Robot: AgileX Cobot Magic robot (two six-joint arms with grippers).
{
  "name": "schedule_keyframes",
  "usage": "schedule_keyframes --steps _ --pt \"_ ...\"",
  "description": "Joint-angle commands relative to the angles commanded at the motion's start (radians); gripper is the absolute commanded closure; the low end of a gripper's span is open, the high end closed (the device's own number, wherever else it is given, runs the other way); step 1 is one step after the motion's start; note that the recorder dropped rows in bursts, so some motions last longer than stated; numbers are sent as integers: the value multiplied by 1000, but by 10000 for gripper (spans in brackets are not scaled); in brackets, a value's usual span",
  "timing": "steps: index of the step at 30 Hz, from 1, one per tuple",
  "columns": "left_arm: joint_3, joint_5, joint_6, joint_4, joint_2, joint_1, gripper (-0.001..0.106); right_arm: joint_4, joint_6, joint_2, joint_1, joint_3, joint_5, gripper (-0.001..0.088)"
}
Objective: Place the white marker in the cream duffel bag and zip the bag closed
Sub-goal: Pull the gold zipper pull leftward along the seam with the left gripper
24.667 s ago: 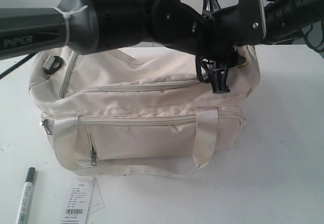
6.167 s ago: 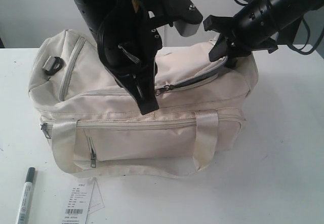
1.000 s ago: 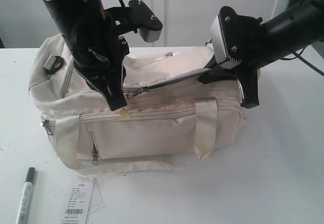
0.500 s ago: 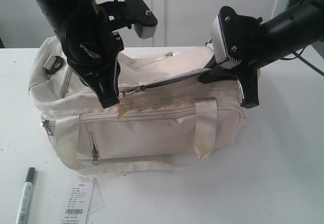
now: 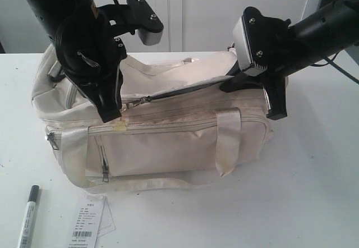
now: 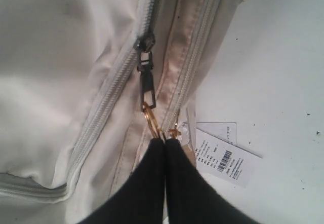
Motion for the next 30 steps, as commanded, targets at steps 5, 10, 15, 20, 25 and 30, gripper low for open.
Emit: schedule_keyframes --steps 5,10,15,20,25,30 --pt "0 0 -6 8 0 16 1053 0 0 0 0 0 0 868" --pt "0 0 -4 -36 0 68 1053 0 0 0 0 0 2 868" --pt "0 0 3 -24 0 68 1053 0 0 0 0 0 2 868" --pt "0 0 3 6 0 69 1053 -6 0 0 0 0 -2 868" --pt "12 0 0 6 0 101 1053 -16 0 0 0 0 -2 868" --pt "35 0 2 -19 -5 128 1053 -16 0 0 0 0 -5 868"
